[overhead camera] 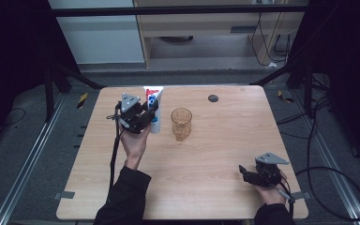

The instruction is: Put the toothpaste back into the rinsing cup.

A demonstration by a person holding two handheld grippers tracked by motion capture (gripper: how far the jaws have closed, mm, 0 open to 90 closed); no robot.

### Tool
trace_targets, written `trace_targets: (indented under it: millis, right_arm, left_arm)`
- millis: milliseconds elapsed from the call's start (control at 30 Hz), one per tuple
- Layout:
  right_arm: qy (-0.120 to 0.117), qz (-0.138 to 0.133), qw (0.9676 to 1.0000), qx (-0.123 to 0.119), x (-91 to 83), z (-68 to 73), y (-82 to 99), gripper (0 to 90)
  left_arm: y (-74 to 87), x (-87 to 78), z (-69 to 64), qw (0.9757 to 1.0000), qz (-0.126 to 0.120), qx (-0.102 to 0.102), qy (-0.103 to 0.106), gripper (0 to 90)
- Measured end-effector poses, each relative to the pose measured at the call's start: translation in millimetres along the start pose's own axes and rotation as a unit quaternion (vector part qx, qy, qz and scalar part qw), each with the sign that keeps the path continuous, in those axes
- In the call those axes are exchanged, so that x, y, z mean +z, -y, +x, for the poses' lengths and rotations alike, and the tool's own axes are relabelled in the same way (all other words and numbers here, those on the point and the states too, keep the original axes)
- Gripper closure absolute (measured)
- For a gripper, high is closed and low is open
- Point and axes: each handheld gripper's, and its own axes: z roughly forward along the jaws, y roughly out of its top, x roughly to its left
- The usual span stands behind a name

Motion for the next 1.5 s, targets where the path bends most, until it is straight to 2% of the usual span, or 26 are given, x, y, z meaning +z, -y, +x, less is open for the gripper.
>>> trace_targets:
  millis: [233, 367, 667, 700, 733, 800, 867, 1000, 1067, 1467, 1500]
  right_arm:
    - [0.0, -0.002, 1.0, 0.003, -0.2, -0.1, -0.2, 27.0]
    - [-0.001, -0.003, 1.0, 0.004, -0.4, -0.3, -0.3, 27.0]
    - [-0.001, -0.005, 1.0, 0.005, -0.4, -0.5, -0.3, 27.0]
    - [-0.001, -0.006, 1.0, 0.003, -0.4, -0.9, -0.2, 27.0]
    - [-0.001, -0.007, 1.0, 0.003, -0.2, -0.9, 0.0, 27.1]
    - [-0.001, -0.007, 1.0, 0.003, -0.1, -1.0, -0.1, 27.1]
    - [-0.002, -0.008, 1.0, 0.004, -0.1, -0.7, 0.0, 27.2]
    - [-0.004, -0.01, 0.9999, 0.004, -0.6, -1.0, -0.4, 27.2]
    - [-0.004, -0.01, 0.9999, 0.004, -0.6, -0.8, -0.4, 27.2]
    - [-0.004, -0.012, 0.9999, -0.002, 0.3, -0.6, 0.0, 27.2]
    - [-0.007, -0.011, 0.9999, 0.0, 0.0, 0.3, 0.0, 27.3]
  left_arm:
    - [-6.1, 12.8, -4.3, 0.9999, -0.013, 0.002, -0.005, 70.2]
    - [-11.3, 20.6, -7.9, 0.9994, -0.031, 0.008, -0.009, 70.2]
    - [-21.0, 34.1, -14.6, 0.999, -0.044, 0.006, -0.009, 70.1]
    - [-22.1, 36.7, -15.0, 0.9987, -0.048, 0.012, -0.01, 70.2]
    - [-22.4, 37.7, -16.0, 0.9989, -0.044, 0.009, -0.01, 70.2]
    - [-22.7, 41.2, -16.7, 0.9986, -0.051, 0.012, -0.01, 70.2]
    - [-21.7, 44.1, -18.6, 0.9989, -0.047, 0.008, -0.008, 70.1]
    - [-21.0, 50.7, -21.6, 0.999, -0.042, 0.014, -0.009, 70.1]
    - [-20.9, 55.2, -22.9, 0.999, -0.043, 0.008, -0.005, 70.1]
    - [-19.5, 75.2, -32.8, 0.9987, -0.047, 0.016, 0.007, 70.1]
    - [-18.1, 78.1, -34.2, 0.9991, -0.04, 0.014, 0.005, 70.1]
